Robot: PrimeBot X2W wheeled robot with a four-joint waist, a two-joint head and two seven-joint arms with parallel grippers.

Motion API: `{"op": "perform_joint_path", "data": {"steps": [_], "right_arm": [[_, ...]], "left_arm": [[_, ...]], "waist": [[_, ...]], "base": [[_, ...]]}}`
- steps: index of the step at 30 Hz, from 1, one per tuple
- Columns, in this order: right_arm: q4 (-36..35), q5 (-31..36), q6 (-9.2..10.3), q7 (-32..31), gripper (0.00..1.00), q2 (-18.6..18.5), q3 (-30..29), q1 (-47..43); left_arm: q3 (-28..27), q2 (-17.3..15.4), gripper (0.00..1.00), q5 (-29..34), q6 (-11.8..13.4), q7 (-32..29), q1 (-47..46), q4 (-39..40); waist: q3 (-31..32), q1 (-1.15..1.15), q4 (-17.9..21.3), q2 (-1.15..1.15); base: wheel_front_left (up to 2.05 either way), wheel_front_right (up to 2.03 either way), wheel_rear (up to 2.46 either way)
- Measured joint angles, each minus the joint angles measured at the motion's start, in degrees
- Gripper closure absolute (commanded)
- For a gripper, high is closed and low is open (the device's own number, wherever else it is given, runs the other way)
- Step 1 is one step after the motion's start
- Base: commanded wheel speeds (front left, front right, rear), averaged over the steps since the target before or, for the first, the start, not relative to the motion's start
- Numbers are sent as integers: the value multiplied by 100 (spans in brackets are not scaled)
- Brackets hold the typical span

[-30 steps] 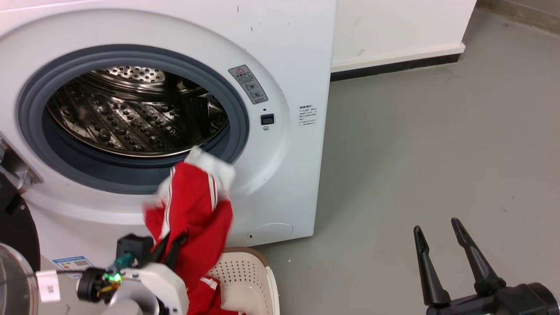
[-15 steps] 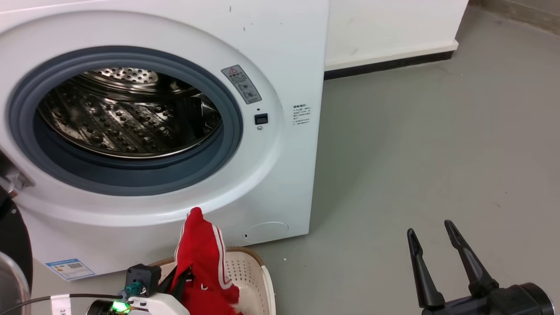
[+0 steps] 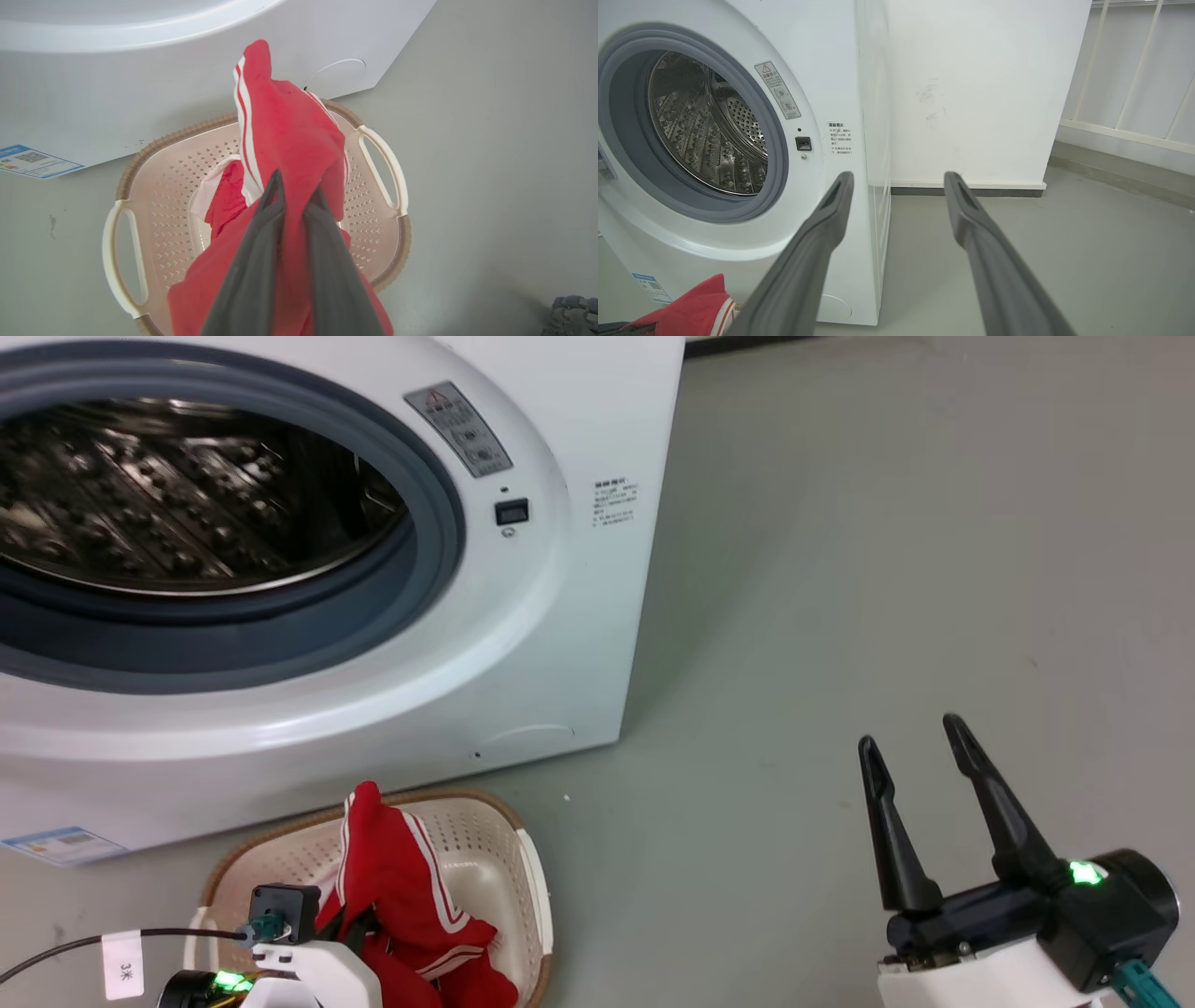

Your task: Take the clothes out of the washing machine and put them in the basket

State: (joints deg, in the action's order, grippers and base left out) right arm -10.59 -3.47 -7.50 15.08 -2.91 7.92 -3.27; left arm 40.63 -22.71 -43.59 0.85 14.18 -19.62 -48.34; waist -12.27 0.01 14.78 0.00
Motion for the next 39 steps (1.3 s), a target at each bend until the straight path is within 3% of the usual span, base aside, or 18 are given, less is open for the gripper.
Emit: {"op": "perform_joint_path", "data": {"steps": [11,20,39], "right_arm": [[-52,-201,0,0,0,0,145,578],[-166,-343,0,0,0,0,235,989],[-792,-788,0,0,0,0,256,1857]], "left_arm": [[142,342,100,25,-371,-137,-778,-1369],[240,461,100,74,-486,-400,-1380,-2111],[519,12,100,360,-361,-959,-2665,-2496]], "waist": [[-1046,1,217,0],[-1729,0,264,0],[-3328,0,479,0]], "base": [[0,0,0],[0,0,0],[0,0,0]]}}
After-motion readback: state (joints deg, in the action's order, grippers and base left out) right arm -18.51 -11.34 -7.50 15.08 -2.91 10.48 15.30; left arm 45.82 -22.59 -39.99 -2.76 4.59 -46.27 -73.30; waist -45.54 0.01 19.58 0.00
